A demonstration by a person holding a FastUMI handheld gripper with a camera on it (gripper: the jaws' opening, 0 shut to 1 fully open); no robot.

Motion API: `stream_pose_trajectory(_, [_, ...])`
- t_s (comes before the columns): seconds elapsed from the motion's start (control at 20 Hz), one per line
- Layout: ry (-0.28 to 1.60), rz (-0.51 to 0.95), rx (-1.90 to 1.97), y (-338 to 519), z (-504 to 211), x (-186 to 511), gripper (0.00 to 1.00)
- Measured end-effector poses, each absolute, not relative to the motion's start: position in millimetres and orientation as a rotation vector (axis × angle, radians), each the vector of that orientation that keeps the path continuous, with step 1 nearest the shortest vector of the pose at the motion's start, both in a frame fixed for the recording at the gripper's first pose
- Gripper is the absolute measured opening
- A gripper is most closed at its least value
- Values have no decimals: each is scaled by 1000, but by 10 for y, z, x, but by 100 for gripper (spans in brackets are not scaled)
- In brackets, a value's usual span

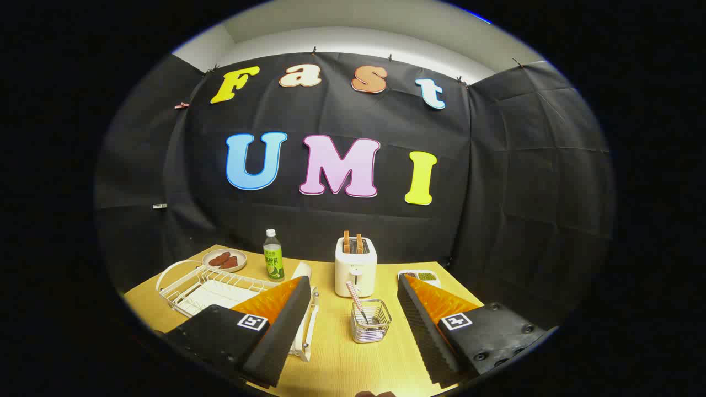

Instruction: Take the plate from the dish rack, then take the spoon from the basket and place it into the plate.

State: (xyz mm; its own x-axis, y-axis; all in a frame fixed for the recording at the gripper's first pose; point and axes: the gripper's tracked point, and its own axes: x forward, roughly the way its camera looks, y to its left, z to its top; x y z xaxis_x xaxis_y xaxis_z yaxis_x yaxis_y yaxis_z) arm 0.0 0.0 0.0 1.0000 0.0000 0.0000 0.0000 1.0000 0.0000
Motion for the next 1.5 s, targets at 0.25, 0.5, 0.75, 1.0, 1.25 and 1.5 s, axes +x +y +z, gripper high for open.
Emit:
stream_pose_trajectory(0.25, [-3,-14,7,29,22,9,98])
stream_pose_trajectory(0.5, [-8,7,-1,135,42,-48,97])
stream_pose_trajectory(0.75, [8,13,-4,139,-7,-87,97])
stream_pose_trajectory(1.0, [29,6,13,100,-60,-91,98])
stream_pose_trajectory(1.25, [18,20,9,110,1,-35,98])
stream_pose_trajectory(1.5, [58,42,38,96,-44,138,98])
